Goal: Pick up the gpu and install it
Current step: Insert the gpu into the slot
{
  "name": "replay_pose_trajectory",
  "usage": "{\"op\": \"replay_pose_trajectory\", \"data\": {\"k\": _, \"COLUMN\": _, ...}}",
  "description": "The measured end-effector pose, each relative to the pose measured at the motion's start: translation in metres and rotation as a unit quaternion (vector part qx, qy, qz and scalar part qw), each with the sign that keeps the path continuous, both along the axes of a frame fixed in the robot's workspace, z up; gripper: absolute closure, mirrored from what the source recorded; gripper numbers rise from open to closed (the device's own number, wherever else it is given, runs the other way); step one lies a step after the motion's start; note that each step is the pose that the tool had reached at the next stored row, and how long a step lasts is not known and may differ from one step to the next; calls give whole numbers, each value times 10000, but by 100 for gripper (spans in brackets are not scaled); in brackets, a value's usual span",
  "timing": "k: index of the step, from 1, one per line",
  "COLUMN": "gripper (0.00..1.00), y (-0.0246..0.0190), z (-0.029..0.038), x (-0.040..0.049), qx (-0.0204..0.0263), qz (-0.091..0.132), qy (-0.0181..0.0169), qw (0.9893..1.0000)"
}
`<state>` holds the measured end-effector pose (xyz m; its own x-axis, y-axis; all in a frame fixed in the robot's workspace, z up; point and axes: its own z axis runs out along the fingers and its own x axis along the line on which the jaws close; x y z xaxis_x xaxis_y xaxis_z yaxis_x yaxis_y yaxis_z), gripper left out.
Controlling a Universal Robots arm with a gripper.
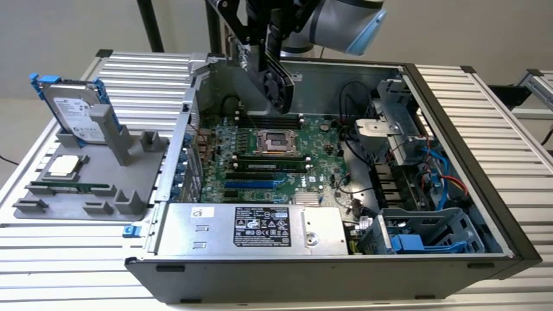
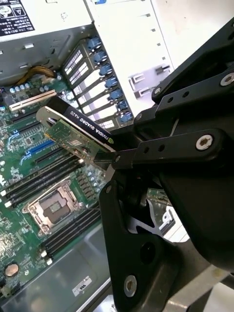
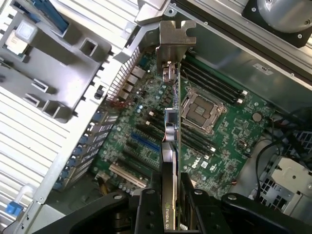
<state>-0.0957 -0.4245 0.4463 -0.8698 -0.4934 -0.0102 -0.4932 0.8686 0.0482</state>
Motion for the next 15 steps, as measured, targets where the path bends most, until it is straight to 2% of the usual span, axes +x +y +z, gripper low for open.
{"op": "replay_pose_trajectory", "data": {"k": 8, "gripper": 100, "y": 0, "z": 14, "x": 7, "qx": 0, "qz": 265, "qy": 0, "qw": 9996}}
{"op": "replay_pose_trajectory", "data": {"k": 15, "gripper": 100, "y": 0, "z": 25, "x": 10, "qx": 0, "qz": 504, "qy": 0, "qw": 9987}}
